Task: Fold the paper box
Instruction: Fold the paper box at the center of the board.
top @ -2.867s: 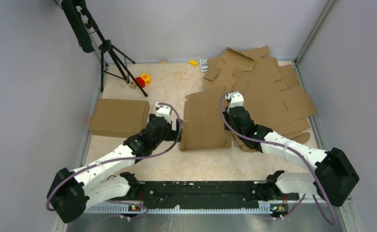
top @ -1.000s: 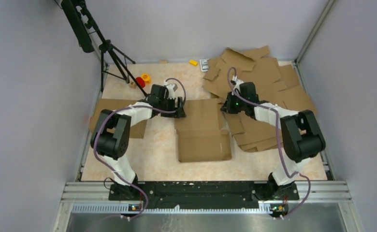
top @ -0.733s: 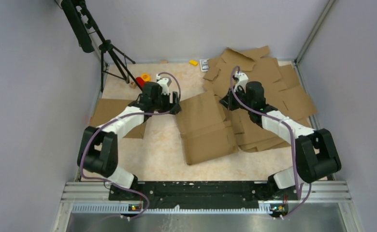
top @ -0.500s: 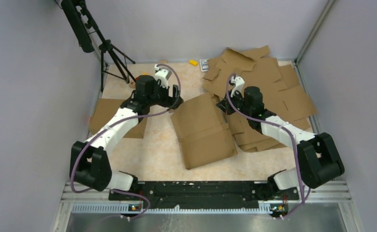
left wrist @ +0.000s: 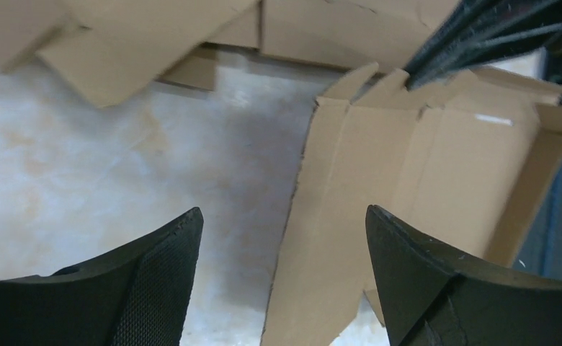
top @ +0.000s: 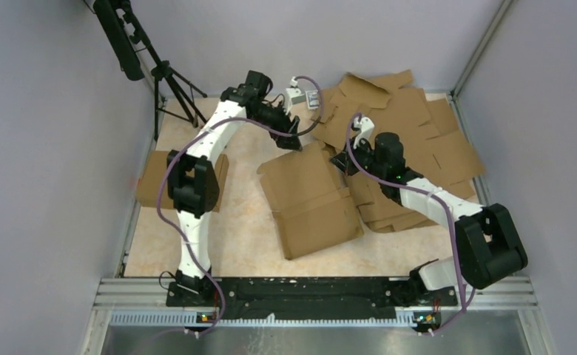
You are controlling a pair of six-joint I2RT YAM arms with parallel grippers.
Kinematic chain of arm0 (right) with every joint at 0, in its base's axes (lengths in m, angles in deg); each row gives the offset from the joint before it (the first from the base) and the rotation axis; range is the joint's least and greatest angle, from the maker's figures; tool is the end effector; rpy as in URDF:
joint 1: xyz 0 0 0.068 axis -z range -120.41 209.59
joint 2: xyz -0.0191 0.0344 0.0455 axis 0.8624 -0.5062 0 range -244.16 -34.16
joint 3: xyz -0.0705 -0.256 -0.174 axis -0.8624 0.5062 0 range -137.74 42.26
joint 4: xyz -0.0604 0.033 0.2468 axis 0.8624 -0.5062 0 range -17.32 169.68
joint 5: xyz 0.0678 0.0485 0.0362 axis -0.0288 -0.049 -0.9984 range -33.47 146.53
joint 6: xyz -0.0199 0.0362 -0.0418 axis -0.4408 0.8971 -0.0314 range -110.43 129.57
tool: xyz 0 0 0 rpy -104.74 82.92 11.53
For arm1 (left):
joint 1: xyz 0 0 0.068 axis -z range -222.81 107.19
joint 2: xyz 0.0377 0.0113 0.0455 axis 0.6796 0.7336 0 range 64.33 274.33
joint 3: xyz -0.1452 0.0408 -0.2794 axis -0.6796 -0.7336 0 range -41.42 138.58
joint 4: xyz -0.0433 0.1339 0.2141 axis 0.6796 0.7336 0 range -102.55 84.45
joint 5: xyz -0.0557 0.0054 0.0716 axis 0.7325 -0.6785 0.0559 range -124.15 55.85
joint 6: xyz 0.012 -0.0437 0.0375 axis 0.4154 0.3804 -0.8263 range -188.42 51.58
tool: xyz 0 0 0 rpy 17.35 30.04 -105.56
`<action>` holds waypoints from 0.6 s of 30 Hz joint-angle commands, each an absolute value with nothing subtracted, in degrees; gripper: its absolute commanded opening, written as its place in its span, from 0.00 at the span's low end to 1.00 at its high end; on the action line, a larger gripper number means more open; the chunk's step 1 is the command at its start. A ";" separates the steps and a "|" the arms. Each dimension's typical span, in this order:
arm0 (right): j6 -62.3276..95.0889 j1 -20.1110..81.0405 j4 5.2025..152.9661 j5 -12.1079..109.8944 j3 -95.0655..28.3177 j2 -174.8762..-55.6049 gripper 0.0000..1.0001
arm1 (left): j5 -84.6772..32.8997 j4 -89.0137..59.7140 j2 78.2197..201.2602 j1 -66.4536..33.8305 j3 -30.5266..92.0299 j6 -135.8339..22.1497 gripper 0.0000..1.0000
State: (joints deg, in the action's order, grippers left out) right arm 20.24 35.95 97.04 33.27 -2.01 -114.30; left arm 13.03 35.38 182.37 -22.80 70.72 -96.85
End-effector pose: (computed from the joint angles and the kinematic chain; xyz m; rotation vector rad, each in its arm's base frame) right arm 0.2711 0.1370 0.2912 -0.5004 1.8794 0.7868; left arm 0.4316 -0.1904 0.3391 1.2423 1.9622 -0.9463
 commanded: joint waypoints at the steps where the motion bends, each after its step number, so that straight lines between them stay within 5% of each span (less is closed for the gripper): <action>1: 19.70 35.69 100.30 31.77 -2.43 -111.77 0.00 | 24.77 60.24 188.84 -21.66 80.64 -111.33 0.82; 9: 19.87 35.52 100.16 32.01 -2.74 -111.68 0.00 | 24.75 55.81 187.03 -18.48 73.77 -109.02 0.65; 18: 21.09 35.38 98.72 33.16 -3.52 -110.60 0.01 | 12.93 38.74 175.84 -15.69 60.26 -97.34 0.09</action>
